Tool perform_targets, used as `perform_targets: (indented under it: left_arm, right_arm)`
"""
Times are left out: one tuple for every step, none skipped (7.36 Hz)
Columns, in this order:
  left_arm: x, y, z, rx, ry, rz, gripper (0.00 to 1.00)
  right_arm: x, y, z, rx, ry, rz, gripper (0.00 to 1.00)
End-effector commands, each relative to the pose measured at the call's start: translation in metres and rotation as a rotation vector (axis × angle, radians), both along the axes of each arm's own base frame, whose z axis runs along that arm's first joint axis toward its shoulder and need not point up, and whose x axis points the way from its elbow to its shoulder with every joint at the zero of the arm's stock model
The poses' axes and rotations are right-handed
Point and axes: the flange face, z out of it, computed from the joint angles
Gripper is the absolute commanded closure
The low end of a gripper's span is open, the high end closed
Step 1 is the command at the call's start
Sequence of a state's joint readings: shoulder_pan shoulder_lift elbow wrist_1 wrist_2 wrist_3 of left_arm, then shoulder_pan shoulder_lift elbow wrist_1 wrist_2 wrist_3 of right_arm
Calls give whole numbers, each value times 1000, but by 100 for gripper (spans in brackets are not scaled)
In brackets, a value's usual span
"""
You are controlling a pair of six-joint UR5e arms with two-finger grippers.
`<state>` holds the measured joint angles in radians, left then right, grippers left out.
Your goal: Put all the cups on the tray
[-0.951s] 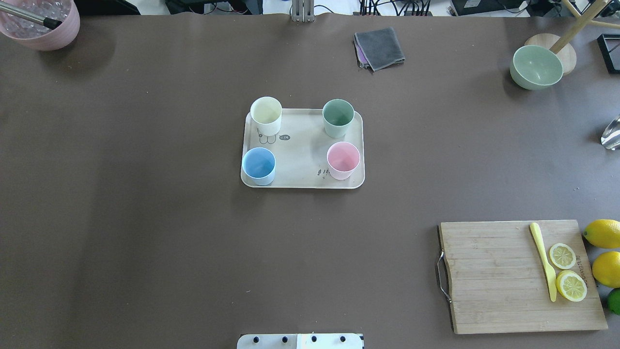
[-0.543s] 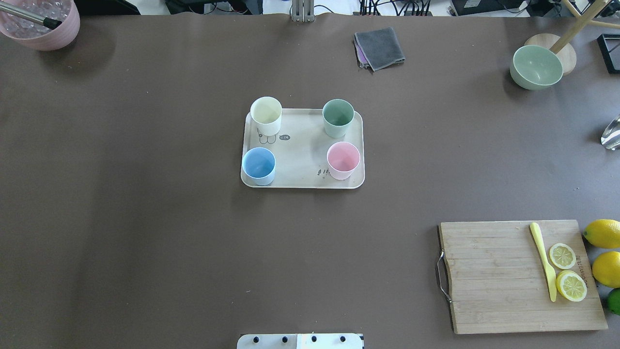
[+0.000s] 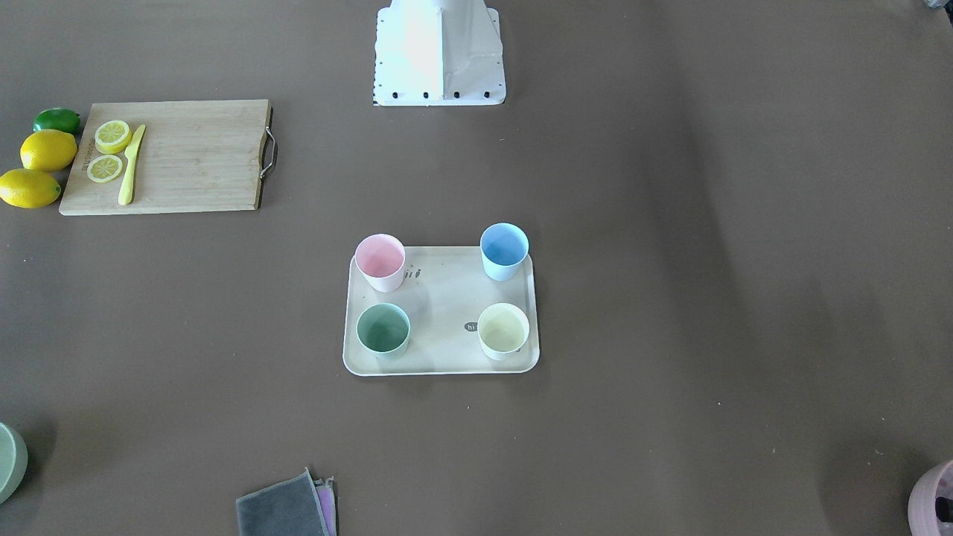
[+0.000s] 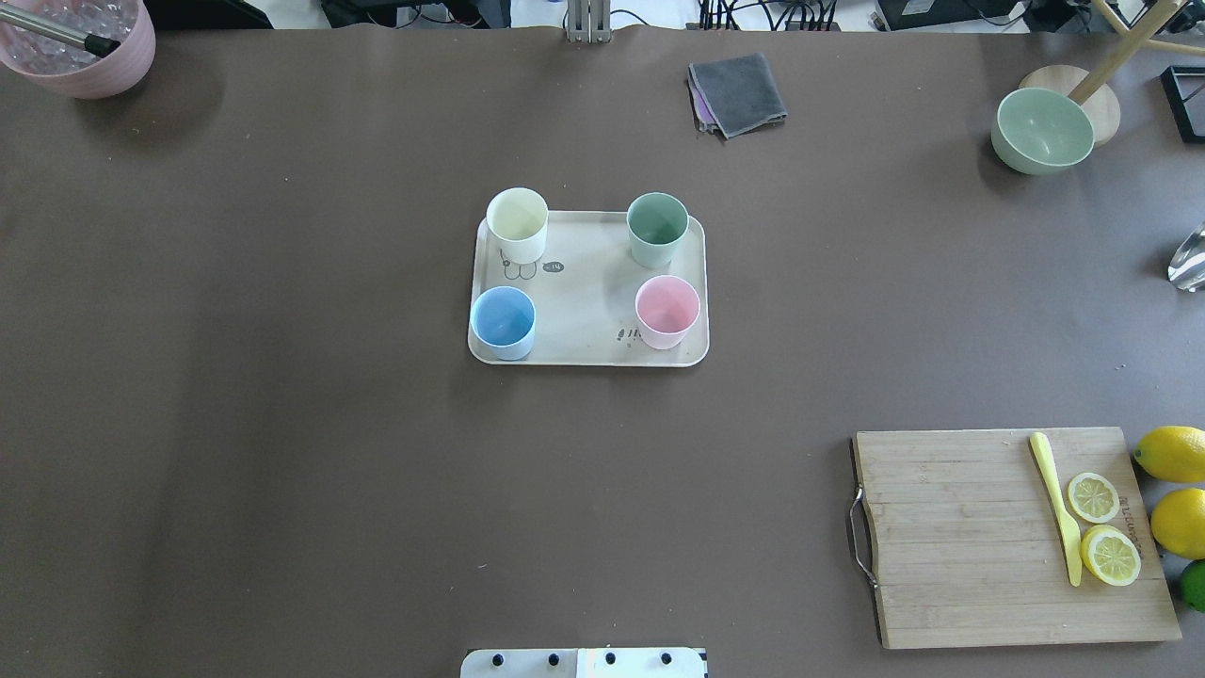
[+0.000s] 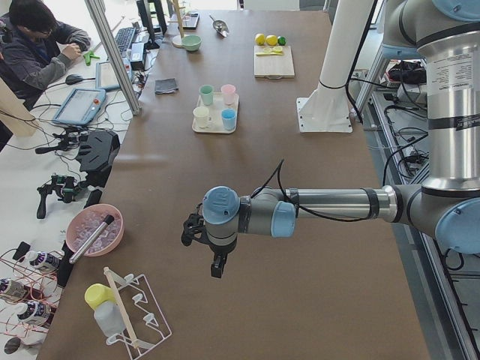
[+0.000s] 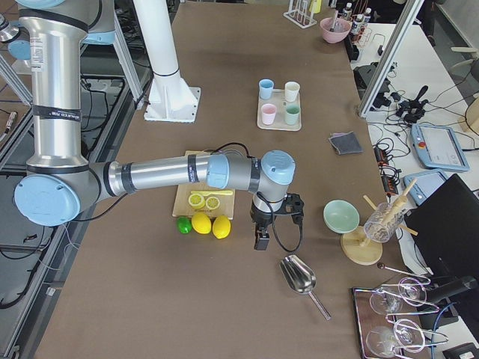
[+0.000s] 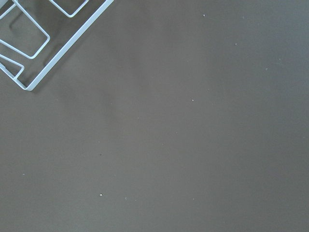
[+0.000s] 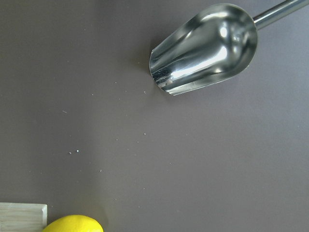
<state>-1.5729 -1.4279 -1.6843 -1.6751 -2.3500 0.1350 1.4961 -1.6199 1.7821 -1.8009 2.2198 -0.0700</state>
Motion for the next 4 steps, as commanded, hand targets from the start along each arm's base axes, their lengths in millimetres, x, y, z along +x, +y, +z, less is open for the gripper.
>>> perform_targets:
  left_arm:
    - [0, 0, 0, 0, 0, 1, 2]
    - [0, 0, 0, 0, 0, 1, 2]
    - [0, 0, 0, 0, 0, 1, 2]
    - [0, -1, -2, 5, 0, 1, 2]
  right_arm:
    - [-2, 0, -1, 0, -6, -4, 0]
    - [-2, 0, 0, -1, -7, -3, 0]
    - [-4, 0, 0, -1, -7, -6, 0]
    - [-5, 0, 0, -1, -7, -10, 0]
